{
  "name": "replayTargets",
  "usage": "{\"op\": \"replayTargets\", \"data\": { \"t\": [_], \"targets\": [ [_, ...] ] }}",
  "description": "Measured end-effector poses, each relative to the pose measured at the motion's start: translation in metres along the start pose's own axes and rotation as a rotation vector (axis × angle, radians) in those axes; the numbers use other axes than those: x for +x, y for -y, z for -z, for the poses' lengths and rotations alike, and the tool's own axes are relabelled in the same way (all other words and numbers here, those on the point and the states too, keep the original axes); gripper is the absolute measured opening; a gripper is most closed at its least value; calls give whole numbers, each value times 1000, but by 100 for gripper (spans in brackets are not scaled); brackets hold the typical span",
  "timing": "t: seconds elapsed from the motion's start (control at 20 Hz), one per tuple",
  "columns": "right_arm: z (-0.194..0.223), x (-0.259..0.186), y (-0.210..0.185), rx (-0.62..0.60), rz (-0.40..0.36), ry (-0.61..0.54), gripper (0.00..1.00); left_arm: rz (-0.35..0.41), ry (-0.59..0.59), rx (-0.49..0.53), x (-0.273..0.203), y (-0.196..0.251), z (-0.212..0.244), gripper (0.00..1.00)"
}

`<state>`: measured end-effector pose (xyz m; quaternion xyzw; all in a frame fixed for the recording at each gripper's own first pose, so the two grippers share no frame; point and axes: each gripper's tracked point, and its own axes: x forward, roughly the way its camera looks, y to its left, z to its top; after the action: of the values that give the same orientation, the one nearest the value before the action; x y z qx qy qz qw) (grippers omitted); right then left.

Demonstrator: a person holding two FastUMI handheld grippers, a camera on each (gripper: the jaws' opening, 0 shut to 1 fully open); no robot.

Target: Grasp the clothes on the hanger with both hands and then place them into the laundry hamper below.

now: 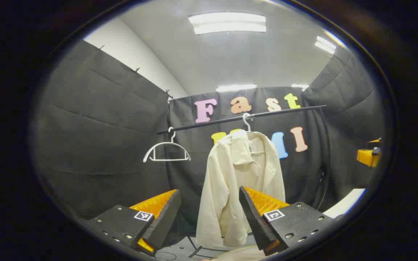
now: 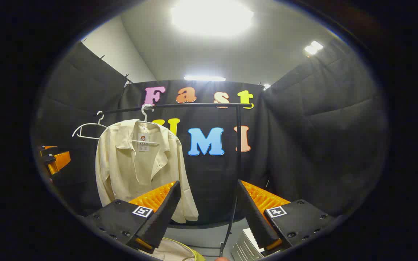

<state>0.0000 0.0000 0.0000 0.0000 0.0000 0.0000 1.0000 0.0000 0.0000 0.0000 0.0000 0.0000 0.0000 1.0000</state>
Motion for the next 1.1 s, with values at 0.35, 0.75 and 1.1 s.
{"op": "replayTargets", "data": {
  "t": [0.35, 0.75, 1.1],
  "targets": [
    [-3, 5, -1, 24, -16, 21, 97, -8, 19, 12, -5, 3, -10, 94],
    [-5, 9, -10, 9, -24, 28, 98, -6, 11, -5, -9, 0, -5, 94],
    [-7, 12, -9, 4, -16, 29, 98, -17, 7, -10, 0, -4, -3, 94]
  ]
}}
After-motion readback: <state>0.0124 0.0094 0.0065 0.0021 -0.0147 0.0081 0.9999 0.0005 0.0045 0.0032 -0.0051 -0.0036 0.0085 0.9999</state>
